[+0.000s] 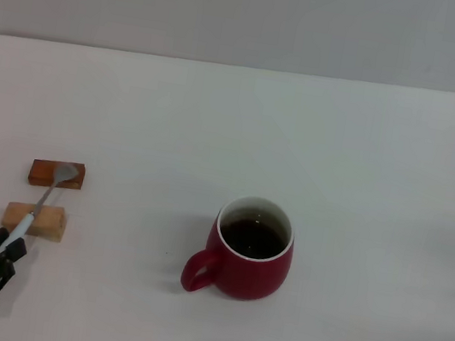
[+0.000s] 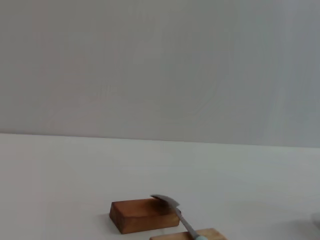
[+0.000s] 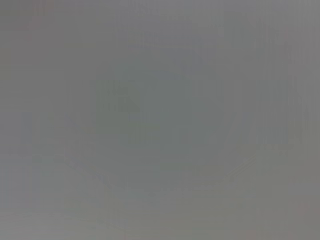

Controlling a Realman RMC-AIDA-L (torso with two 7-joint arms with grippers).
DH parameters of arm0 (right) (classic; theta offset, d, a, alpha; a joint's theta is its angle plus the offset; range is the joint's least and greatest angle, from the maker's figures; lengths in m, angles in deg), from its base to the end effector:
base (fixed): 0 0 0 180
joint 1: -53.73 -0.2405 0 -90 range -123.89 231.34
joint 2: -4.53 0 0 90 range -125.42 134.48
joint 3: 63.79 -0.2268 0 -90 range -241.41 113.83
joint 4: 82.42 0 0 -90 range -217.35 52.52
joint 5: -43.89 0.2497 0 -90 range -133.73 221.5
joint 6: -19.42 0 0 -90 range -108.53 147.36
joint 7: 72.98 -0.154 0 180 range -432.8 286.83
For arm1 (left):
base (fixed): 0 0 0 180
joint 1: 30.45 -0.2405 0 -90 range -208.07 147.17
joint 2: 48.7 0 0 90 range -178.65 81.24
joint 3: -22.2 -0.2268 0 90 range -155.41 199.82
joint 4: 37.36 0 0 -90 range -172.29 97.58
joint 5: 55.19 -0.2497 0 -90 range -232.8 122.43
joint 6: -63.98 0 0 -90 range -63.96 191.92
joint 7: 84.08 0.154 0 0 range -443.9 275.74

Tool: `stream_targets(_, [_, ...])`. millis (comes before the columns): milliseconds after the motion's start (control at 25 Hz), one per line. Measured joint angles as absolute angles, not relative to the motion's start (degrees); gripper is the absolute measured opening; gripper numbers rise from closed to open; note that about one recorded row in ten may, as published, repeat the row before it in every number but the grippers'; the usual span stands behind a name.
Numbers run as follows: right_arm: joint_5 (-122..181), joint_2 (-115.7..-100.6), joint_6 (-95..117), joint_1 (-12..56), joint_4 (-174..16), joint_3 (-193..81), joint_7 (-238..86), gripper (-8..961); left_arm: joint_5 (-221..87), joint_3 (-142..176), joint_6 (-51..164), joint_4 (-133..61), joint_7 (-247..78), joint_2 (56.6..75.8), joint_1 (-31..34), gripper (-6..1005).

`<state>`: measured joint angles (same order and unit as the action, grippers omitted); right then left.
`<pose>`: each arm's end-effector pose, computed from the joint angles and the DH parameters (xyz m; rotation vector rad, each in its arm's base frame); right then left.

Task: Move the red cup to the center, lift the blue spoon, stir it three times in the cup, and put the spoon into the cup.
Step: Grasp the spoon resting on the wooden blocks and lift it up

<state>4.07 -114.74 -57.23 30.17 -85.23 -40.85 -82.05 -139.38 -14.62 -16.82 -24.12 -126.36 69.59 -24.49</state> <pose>0.3875 0.3083 0.0360 -1.2159 0.5831 0.6454 -0.3986 0.2102 -0.0168 -2.0100 -0.8106 -0.7347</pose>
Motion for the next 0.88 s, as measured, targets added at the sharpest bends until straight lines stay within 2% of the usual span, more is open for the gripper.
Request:
stream_targets(160, [4.1,-114.74,-57.2,30.2,-85.2,-40.9,-82.1,-1,-139.4,-14.6,-16.6,-24.7,-126.4,69.49,-24.1,310])
stream_targets(480, [4.1,-114.74,-57.2,30.1,-85.2,-40.9,-82.1,0,-139.4,-14.1,-16.5,-24.7,-126.4,69.44,-24.0,197])
stream_targets(880, [4.1,-114.74,-57.1,30.2,-85.3,-40.9,-81.9,0,-139.3,-13.9,-16.5,-24.7,-126.3,69.51,-23.8,173])
